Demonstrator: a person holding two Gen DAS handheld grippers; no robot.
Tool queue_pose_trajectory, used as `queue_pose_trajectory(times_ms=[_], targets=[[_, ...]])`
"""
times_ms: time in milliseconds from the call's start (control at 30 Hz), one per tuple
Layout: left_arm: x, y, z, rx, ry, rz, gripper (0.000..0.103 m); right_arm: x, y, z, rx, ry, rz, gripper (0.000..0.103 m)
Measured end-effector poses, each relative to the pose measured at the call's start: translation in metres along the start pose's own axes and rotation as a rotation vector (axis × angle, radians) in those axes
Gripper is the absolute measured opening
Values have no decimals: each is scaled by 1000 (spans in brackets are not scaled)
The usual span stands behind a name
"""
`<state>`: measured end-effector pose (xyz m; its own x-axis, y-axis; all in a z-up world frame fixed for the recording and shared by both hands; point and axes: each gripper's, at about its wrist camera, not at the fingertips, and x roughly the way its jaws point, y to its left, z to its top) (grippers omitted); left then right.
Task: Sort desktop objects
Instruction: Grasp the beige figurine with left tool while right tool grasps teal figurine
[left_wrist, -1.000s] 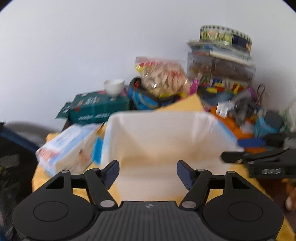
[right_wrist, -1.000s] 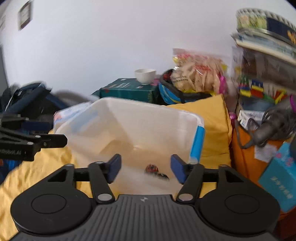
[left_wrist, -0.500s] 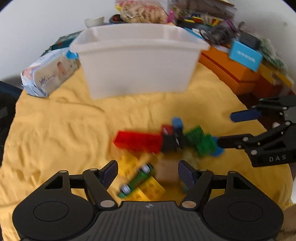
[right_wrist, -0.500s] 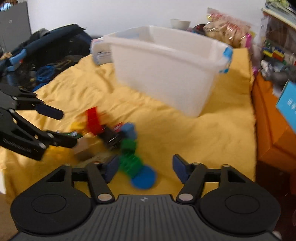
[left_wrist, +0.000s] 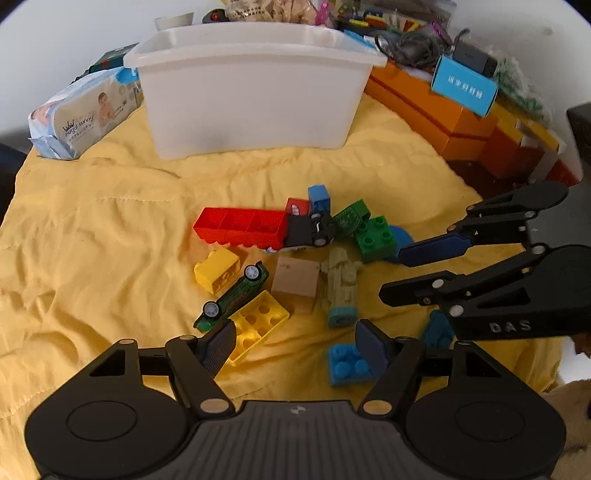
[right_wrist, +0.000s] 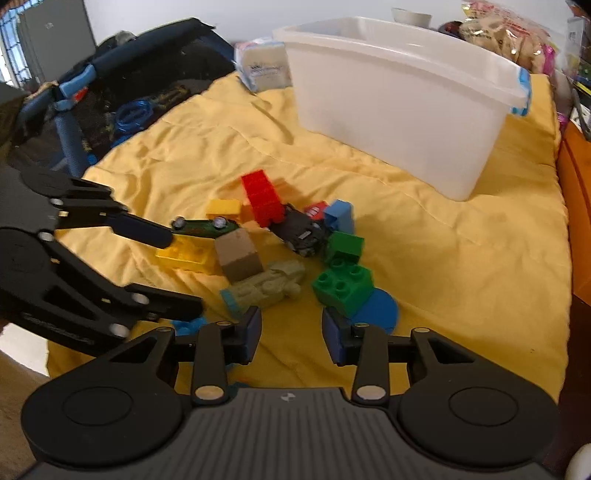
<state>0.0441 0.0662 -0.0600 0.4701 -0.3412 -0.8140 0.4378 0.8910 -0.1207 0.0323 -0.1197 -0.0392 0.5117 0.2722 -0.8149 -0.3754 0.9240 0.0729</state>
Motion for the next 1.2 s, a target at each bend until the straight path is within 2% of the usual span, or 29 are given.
queue_pose_trajectory(times_ms=[100,200,300,467,567,700,800,867,900,933,1067,1200], targets=[[-4,-6,1,29,-21,-69,74,-8,-12,-5,18,2,-14,41],[2,-19,1,84,-4,-120,74,-21,-16,-16,-75,59,93,42],[15,-29,3,107,32,-133,70,-32,-6,-30,-221,91,156,42],[37,-37,13,112,64,-126,69,-30,6,-32,-347,104,121,42],[51,-40,21,122,82,-106,68,-25,14,-30,-455,112,138,42],[58,-35,31,111,81,-80,45,-16,28,-26,-631,112,186,42],[61,-29,42,129,97,-113,42,-6,32,-24,-712,138,211,43],[64,-32,45,176,100,-119,42,1,31,-23,-703,154,243,42],[66,-34,45,191,104,-117,38,4,30,-23,-687,158,253,42],[67,-35,44,206,107,-109,28,6,30,-24,-667,158,258,41],[57,-36,39,193,92,-115,28,1,25,-27,-565,147,238,29],[44,-33,31,189,68,-70,28,-12,8,-33,-451,132,141,29]])
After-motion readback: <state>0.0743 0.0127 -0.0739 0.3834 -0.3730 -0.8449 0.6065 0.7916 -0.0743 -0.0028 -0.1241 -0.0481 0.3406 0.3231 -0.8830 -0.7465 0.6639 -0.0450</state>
